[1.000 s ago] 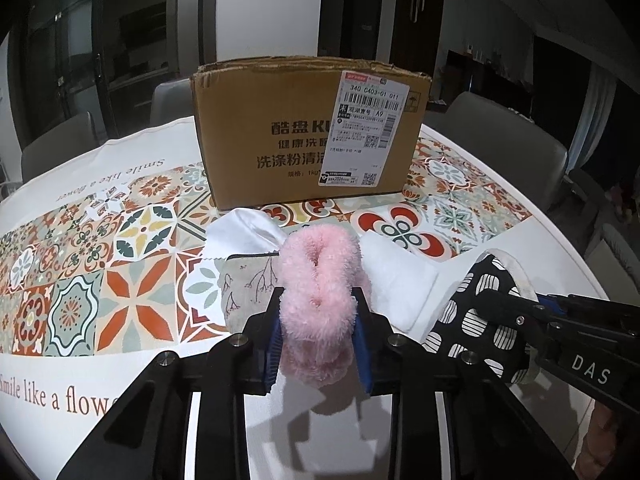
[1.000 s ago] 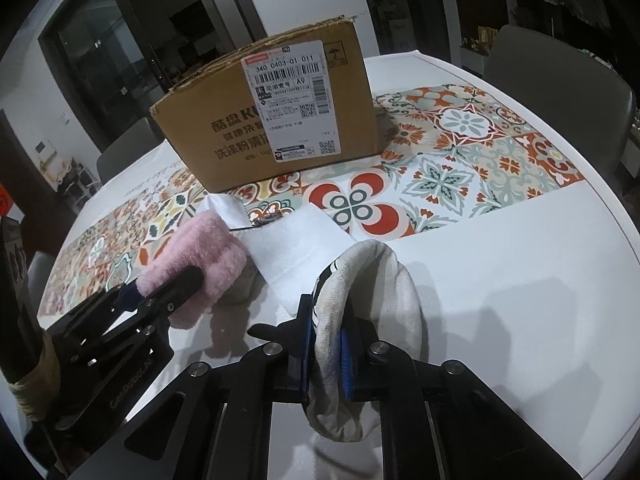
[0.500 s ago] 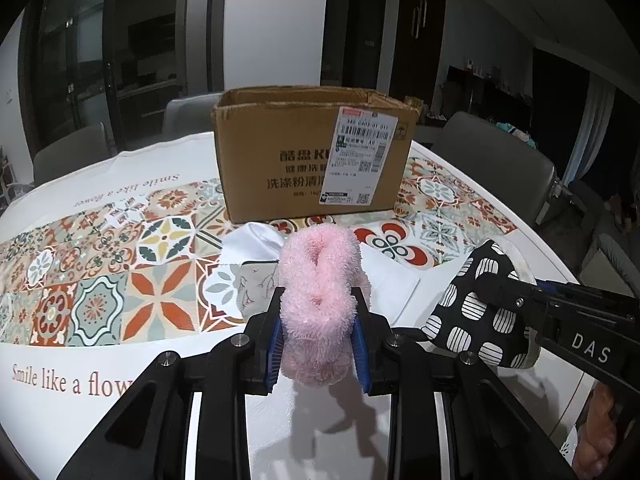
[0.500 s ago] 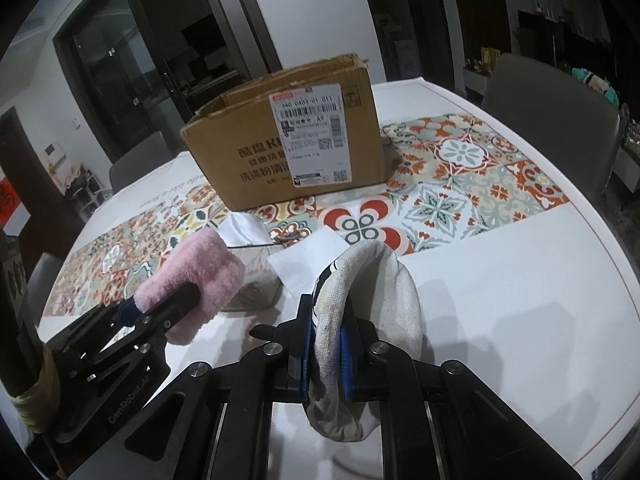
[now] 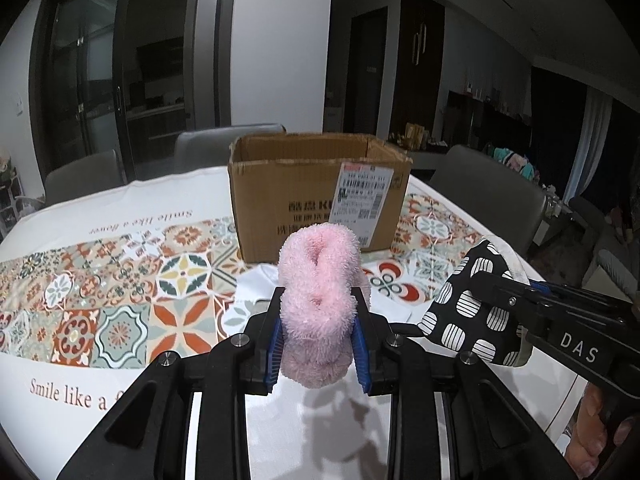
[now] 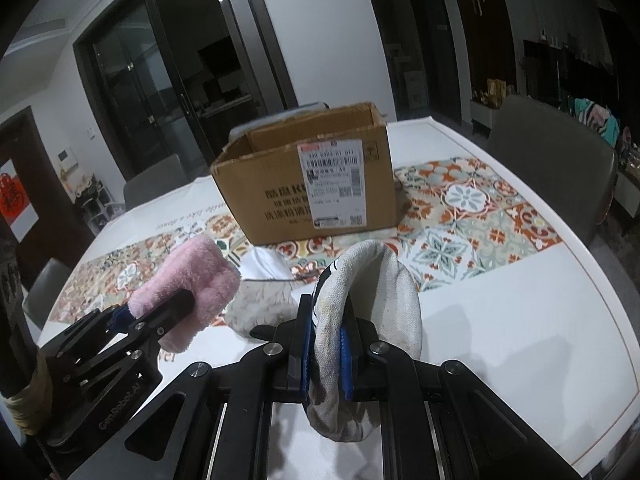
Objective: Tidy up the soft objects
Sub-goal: 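Lift both slippers and carry them over the cardboard box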
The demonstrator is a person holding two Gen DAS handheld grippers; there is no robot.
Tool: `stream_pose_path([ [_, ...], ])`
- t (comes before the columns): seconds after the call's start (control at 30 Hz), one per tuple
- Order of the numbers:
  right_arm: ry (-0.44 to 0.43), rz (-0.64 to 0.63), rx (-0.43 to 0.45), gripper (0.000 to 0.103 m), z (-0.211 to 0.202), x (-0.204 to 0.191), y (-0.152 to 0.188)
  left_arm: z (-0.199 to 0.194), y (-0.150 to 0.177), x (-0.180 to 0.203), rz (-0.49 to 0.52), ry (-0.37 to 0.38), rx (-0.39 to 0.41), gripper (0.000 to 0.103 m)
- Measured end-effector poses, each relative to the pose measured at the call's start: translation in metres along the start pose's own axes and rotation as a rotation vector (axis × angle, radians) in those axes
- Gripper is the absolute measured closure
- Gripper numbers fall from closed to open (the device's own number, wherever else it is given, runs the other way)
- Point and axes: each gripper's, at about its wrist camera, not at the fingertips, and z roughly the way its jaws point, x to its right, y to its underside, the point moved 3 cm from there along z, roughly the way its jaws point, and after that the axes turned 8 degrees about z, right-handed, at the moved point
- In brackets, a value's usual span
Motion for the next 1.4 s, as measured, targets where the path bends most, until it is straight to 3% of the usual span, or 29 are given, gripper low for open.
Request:
stream_pose_path([
  [0.7, -0.053, -0.064, 0.207, 0.09, -0.02, -0.032, -0.066, -0.013, -0.066, -0.022, 0.026, -0.059, 0.175, 0.073],
  [1.4, -0.096, -0.119, 0.303, 0.09, -0.008, -0.061, -0.121, 0.008, -0.113, -0.046, 0.026, -0.095, 0.263, 0.073],
])
